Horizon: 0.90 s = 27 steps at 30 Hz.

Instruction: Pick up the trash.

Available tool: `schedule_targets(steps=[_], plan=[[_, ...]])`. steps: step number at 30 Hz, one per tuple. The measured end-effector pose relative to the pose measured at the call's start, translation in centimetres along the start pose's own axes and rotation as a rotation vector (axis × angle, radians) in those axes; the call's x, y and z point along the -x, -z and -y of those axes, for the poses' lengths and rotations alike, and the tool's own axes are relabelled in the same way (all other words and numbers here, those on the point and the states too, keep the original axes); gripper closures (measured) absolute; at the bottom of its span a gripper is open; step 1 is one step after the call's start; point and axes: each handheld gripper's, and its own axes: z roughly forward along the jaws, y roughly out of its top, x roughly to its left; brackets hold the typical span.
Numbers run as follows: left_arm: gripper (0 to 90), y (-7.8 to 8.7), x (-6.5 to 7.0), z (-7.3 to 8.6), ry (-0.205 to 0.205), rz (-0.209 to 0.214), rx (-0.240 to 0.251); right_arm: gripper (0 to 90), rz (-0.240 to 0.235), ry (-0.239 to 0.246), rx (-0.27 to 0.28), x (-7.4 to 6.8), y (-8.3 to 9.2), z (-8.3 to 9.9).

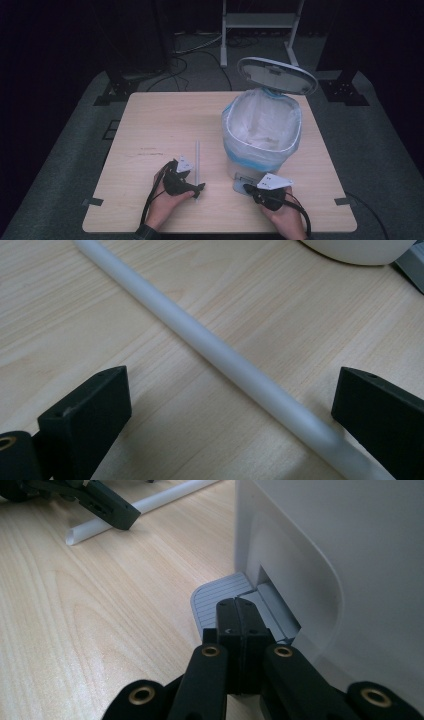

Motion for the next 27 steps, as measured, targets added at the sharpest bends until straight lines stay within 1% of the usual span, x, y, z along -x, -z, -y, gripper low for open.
schedule_targets(steps=[7,11,16,18,19,21,24,25,27], plan=[[1.9,0.4,-0.7,0.4,0.007,-0.008,-0.001,89.6,0.0,0.0,0.0,0.0,0.0,0.0],[5.2,0.7,-1.0,0.6,0.011,-0.014,0.002,89.6,-0.001,0.001,0.001,0.0,0.0,0.0],[7.0,0.9,-1.1,0.7,0.02,-0.022,0.005,89.6,-0.001,0.0,0.001,0.0,0.0,0.0],[9.8,1.0,-1.2,0.7,0.02,-0.024,0.014,89.6,-0.001,-0.001,0.0,0.0,0.0,0.0],[13.0,1.1,-1.2,0.8,0.02,-0.024,0.019,89.6,-0.001,0.0,0.001,0.0,0.0,0.0],[14.0,1.1,-1.3,0.8,0.021,-0.027,0.02,89.6,-0.001,0.0,0.001,0.0,0.0,0.0],[19.7,1.3,-1.4,0.9,0.024,-0.028,0.023,89.7,-0.001,-0.001,0.001,0.0,0.0,0.0],[19.7,1.4,-1.4,0.9,0.024,-0.03,0.03,89.6,-0.002,0.0,0.001,0.0,0.0,0.0],[25.9,1.5,-1.6,1.0,0.027,-0.035,0.037,89.6,-0.002,-0.001,0.0,0.0,0.0,0.0]])
